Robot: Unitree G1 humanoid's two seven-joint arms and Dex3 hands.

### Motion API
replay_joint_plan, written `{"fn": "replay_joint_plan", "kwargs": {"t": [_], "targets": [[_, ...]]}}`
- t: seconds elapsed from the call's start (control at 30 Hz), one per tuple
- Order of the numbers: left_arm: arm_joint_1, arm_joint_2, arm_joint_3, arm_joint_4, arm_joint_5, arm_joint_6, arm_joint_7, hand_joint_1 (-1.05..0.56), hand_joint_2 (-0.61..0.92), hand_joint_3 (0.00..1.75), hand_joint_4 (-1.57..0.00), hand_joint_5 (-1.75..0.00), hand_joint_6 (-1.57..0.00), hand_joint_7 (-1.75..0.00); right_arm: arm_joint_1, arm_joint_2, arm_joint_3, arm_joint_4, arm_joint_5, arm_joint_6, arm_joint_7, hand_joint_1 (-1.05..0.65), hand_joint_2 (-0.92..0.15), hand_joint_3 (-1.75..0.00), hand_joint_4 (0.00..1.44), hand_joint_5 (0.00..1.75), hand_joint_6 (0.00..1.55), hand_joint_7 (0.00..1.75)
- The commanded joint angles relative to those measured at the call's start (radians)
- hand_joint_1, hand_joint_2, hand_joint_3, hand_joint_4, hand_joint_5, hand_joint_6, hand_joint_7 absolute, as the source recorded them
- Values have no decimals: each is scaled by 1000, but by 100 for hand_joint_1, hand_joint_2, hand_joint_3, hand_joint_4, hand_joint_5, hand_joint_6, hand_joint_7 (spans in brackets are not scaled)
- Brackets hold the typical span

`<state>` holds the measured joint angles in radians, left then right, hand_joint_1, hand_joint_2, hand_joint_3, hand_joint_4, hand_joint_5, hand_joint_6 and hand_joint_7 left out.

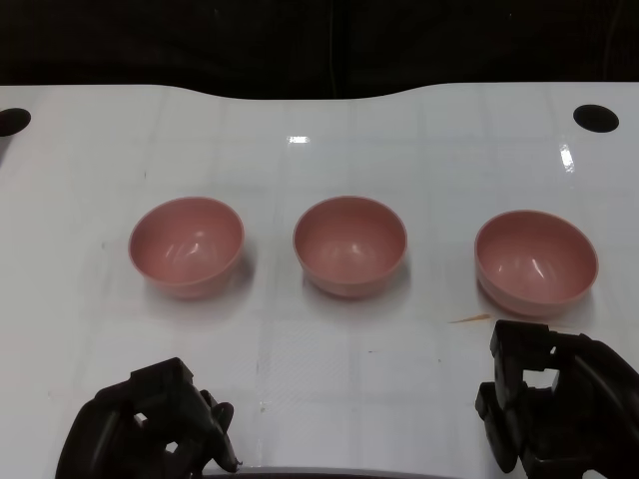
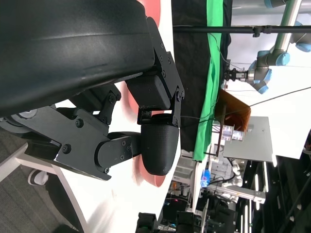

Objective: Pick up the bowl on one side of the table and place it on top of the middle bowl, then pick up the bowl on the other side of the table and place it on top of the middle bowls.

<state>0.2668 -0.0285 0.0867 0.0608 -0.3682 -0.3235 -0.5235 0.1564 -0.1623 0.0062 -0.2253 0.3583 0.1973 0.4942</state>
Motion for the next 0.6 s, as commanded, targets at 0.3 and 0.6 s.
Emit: {"fn": "replay_joint_plan", "kwargs": {"t": [0.3,0.6], "targets": [[12,14,-5,-11,-4,3,6,-22,77,58,-97,-152,-101,-124,8,-4,-4,-16,-43,-93,-19,-6,-53,-119,61,157,50,133],[9,12,-6,-6,-2,1,10,-21,77,61,-96,-153,-101,-125,-22,-59,7,54,-233,-375,-20,-27,-81,-36,8,104,14,67]]}}
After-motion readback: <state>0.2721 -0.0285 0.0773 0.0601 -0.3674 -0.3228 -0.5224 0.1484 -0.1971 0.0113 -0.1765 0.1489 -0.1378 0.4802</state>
